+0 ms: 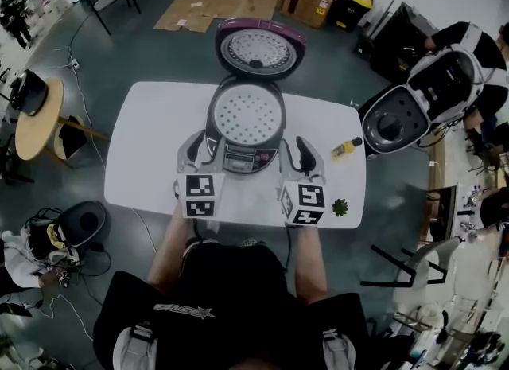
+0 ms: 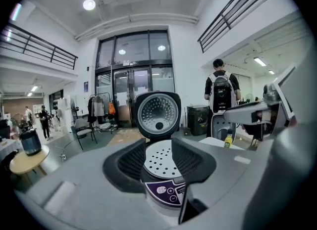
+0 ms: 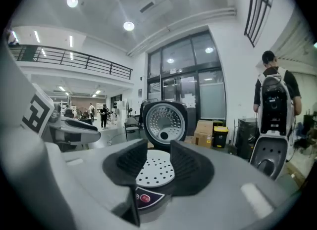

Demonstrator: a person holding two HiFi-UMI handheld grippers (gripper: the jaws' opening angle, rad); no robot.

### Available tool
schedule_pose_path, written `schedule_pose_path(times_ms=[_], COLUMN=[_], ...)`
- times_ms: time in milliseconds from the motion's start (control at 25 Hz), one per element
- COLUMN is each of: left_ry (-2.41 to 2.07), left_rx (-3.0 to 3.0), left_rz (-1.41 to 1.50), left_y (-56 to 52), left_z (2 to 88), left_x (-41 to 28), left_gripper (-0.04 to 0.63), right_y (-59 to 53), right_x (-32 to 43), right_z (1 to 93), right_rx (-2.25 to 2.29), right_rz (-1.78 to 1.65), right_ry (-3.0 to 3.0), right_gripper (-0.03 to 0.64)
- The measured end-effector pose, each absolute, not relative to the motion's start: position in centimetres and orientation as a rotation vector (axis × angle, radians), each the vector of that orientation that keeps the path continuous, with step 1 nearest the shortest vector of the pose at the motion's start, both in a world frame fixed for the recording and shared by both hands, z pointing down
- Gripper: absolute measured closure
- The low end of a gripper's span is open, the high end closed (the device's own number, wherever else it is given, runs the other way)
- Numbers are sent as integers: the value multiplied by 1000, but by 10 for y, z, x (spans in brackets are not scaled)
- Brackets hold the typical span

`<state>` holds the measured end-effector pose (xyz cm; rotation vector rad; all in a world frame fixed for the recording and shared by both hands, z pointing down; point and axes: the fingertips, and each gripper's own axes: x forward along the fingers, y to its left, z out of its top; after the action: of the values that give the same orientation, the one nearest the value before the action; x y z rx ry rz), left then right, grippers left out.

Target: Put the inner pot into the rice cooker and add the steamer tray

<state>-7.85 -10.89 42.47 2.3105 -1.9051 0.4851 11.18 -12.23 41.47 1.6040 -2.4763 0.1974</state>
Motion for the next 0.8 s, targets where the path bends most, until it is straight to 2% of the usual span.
schedule_pose_path(times_ms=[480,800], left_ry=[-1984,-1957], left_rx=[2452,2449], left_rz=[323,364], left_y=[-16,31], left_z=[393,411], left_x=[-43,-31], left_gripper=[534,563], right_y=[-34,18], right_x=[138,147], right_z=[392,403], right_rx=[1622,1646], right_rz=[3,20], right_ry=[-2540,-2573], right_gripper=[524,570])
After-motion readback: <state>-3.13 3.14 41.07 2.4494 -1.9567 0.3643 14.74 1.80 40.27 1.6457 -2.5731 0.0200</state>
